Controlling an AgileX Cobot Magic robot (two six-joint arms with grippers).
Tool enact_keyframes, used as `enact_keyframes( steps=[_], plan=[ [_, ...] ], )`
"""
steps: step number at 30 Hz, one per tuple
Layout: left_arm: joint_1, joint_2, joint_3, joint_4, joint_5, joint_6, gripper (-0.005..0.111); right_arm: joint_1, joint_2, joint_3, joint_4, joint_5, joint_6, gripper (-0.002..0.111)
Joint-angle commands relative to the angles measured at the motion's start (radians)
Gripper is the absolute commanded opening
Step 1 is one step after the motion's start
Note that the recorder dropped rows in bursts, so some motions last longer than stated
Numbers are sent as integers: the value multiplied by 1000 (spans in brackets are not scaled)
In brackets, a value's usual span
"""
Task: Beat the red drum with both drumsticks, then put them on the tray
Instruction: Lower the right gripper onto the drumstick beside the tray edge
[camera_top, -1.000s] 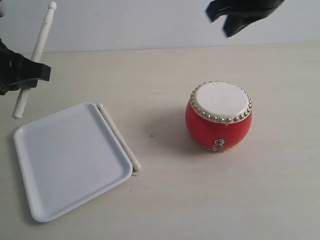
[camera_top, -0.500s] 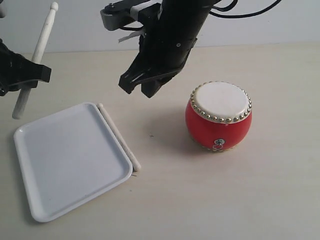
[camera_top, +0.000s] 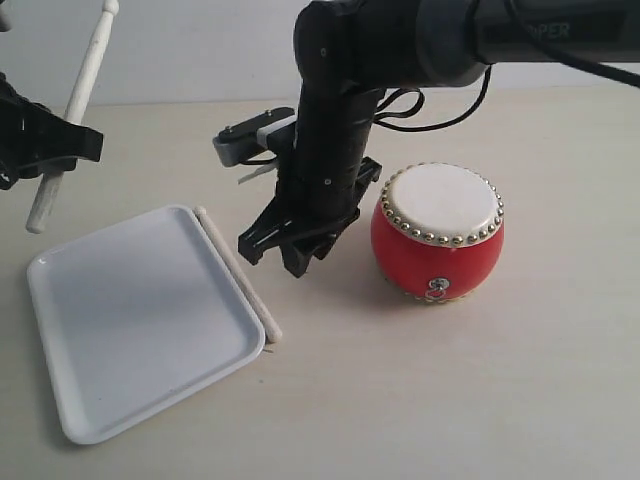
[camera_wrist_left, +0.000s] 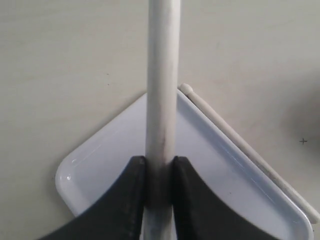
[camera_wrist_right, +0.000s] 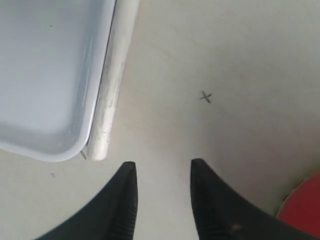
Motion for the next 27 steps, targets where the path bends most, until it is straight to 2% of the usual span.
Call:
enact_keyframes(
  steps=[1, 15, 20, 27],
  plan=[
    [2, -8, 1, 2, -17, 3, 0, 51, 3, -11, -83, -72, 42, 36],
    [2, -8, 1, 2, -17, 3, 0, 57, 10, -11, -73, -156, 85, 36],
    [2, -8, 1, 2, -17, 3, 0, 57, 40, -11, -7, -123, 58, 45],
    [2, -8, 1, 2, -17, 3, 0, 59, 69, -11, 11, -122, 58, 45]
  ],
)
